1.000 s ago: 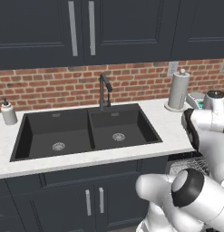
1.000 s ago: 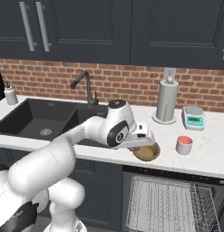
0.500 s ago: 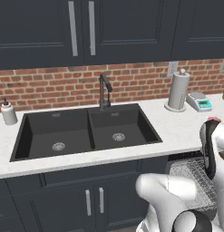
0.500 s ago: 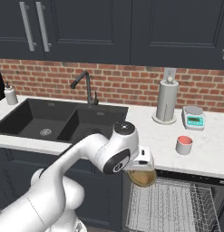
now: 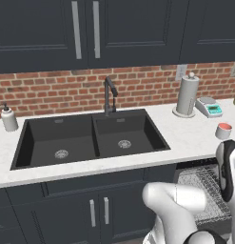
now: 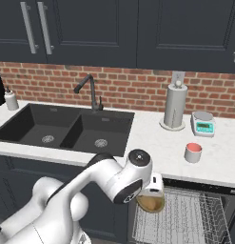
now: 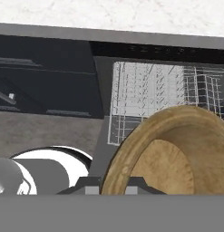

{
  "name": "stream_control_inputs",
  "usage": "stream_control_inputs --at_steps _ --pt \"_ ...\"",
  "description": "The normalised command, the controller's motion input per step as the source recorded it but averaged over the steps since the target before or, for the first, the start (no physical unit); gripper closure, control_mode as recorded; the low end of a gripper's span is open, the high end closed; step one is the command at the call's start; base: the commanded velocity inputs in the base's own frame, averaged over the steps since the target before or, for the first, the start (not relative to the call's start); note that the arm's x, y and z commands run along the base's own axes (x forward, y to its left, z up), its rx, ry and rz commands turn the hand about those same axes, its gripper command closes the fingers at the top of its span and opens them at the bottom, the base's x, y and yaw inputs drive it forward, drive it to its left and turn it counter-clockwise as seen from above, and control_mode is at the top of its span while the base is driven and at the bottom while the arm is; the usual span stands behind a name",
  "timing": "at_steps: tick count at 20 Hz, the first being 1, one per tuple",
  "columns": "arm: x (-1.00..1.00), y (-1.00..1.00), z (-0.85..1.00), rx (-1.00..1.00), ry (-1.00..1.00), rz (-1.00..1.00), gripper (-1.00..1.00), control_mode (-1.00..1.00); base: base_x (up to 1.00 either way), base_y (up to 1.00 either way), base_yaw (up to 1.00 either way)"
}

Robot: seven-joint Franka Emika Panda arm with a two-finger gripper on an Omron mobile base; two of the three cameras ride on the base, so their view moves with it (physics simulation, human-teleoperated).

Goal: Pick up the cup and bowl from the counter, place them in the dishwasher, and close the dishwasher door.

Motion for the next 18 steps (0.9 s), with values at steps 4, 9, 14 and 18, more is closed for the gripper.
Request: stream_control_inputs --at_steps 4,9,14,18 --pt "0.0 -0.27 -0.31 0.1 0.13 0.02 1.0 -1.0 0.0 0.0 0.0" --pt "0.01 -0.64 -0.43 0.2 0.13 0.08 1.0 -1.0 0.0 0.0 0.0" --pt "0.13 -0.58 -0.54 0.19 0.01 0.05 1.0 -1.0 0.0 0.0 0.0" --pt "0.55 -0.25 -0.48 0.11 0.0 0.0 1.0 -1.0 0.0 0.0 0.0"
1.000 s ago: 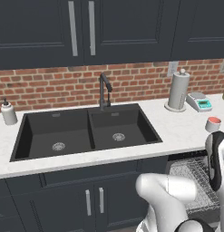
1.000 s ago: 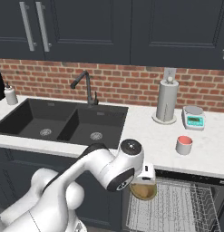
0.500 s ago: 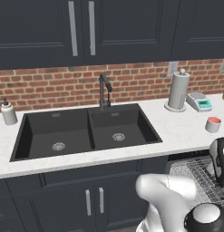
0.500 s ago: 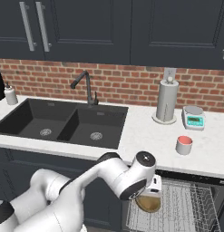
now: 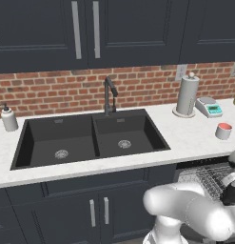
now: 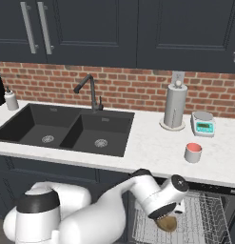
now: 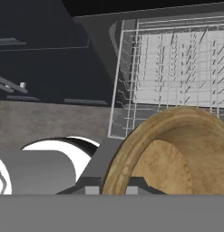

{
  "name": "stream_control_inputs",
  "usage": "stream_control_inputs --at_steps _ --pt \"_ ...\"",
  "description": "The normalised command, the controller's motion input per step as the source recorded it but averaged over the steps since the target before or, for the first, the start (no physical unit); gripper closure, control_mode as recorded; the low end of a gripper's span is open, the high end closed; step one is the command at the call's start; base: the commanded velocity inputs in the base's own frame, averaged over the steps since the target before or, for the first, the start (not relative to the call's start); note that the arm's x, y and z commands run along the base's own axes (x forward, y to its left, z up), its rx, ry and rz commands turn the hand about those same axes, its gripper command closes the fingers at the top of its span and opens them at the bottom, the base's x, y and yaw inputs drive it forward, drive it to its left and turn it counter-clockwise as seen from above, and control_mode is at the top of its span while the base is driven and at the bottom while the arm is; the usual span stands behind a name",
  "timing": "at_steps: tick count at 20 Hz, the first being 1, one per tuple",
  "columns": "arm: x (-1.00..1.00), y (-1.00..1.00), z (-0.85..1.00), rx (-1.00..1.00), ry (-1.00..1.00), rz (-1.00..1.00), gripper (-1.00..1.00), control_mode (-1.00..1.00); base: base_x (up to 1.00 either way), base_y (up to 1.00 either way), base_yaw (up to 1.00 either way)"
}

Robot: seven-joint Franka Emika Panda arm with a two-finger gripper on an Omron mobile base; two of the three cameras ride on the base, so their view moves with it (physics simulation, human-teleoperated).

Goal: Pick up the cup and bowl from the counter, place them in the dishwasher, and close the dishwasher door.

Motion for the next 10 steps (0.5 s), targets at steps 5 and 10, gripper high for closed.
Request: stream_control_inputs --at_steps 5,10 --pt "0.69 -0.35 -0.42 0.13 0.0 0.0 1.0 -1.0 0.0 0.0 0.0" --pt "0.56 -0.54 -0.49 0.11 0.0 0.0 1.0 -1.0 0.0 0.0 0.0"
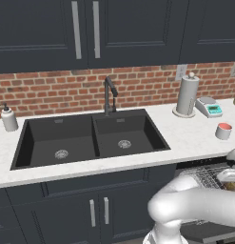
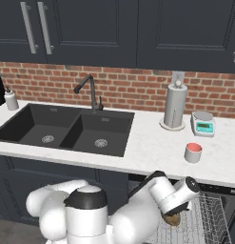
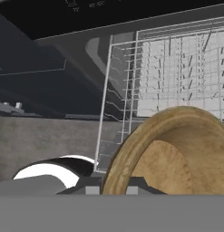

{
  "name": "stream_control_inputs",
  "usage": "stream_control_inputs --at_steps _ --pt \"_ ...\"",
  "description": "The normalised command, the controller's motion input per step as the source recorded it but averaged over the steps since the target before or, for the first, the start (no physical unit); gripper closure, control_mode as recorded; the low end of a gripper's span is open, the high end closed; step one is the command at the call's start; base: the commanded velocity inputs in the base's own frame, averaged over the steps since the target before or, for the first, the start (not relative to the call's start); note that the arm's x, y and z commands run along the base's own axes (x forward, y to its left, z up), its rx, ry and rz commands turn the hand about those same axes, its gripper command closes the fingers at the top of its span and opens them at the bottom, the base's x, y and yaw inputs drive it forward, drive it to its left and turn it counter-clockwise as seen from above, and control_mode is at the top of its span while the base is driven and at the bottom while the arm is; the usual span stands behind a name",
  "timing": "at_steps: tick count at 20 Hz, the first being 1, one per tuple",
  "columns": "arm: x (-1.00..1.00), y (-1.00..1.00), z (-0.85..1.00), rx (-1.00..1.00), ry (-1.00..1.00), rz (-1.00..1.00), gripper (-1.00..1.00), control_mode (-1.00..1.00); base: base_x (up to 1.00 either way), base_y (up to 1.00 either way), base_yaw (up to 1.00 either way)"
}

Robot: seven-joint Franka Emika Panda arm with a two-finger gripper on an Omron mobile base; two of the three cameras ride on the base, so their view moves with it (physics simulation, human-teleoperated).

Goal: Pick up the cup and bowl from the counter, place them in the dishwasher, and close the dishwasher door.

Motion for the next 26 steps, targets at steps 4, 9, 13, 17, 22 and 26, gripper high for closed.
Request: stream_control_inputs --at_steps 4,9,13,17,22,26 --pt "0.22 -0.62 -0.56 0.06 -0.06 0.0 1.0 -1.0 0.0 0.0 0.0" --pt "0.06 -0.47 -0.67 0.01 -0.09 0.0 1.0 -1.0 0.0 0.0 0.0" --pt "0.25 -0.23 -0.67 0.0 -0.03 -0.01 1.0 -1.0 0.0 0.0 0.0" --pt "0.43 -0.19 -0.64 0.0 0.0 -0.03 1.0 -1.0 0.0 0.0 0.0" --pt "0.45 -0.18 -0.55 0.0 0.01 -0.02 1.0 -1.0 0.0 0.0 0.0" --pt "0.49 -0.18 -0.5 0.0 0.06 0.0 1.0 -1.0 0.0 0.0 0.0"
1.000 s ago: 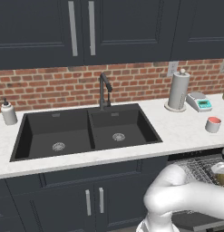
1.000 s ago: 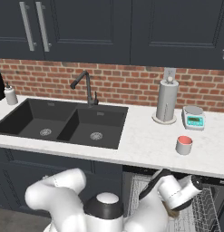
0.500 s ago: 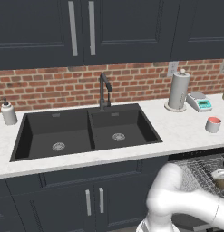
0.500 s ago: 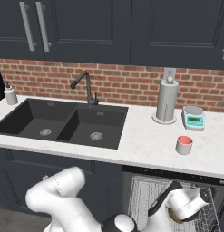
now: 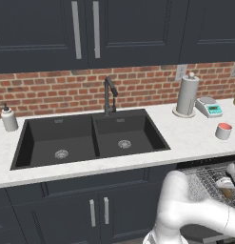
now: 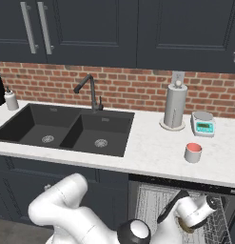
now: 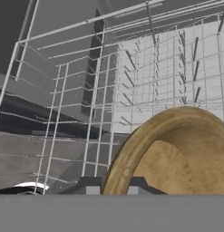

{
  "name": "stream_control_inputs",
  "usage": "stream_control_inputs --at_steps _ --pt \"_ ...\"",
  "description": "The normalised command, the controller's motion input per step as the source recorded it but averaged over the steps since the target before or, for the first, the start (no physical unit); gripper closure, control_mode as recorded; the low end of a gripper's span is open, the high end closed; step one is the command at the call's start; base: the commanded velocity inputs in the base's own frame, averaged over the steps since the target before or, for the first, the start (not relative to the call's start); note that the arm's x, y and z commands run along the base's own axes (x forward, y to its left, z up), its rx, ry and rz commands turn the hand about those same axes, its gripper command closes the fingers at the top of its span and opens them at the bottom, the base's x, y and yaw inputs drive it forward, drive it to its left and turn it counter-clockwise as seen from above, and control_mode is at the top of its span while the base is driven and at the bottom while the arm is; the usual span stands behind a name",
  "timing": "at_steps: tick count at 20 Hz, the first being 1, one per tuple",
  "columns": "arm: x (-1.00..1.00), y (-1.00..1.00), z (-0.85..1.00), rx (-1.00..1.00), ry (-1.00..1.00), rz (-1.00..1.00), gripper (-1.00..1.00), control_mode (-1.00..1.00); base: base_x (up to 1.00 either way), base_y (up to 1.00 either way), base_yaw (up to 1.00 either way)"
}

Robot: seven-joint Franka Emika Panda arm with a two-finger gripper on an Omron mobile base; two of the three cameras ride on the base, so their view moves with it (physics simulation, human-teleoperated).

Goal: Pick up the cup and bowl from the counter, place them in the dishwasher, and close the dishwasher door.

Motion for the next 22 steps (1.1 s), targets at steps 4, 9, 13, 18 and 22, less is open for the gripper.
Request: stream_control_inputs --at_steps 4,9,13,18,22 --pt "0.52 -0.24 -0.52 0.03 0.08 0.0 1.0 -1.0 0.0 0.0 0.0" --pt "0.31 -0.07 -0.21 0.0 -0.02 0.0 1.0 -1.0 0.0 0.0 0.0" --pt "0.02 0.0 -0.34 0.02 -0.03 0.0 1.0 -1.0 0.0 0.0 0.0" --pt "0.0 0.0 -0.45 0.08 0.01 -0.01 1.0 -1.0 0.0 0.0 0.0" --pt "-0.05 -0.01 -0.53 0.07 0.0 -0.03 1.0 -1.0 0.0 0.0 0.0"
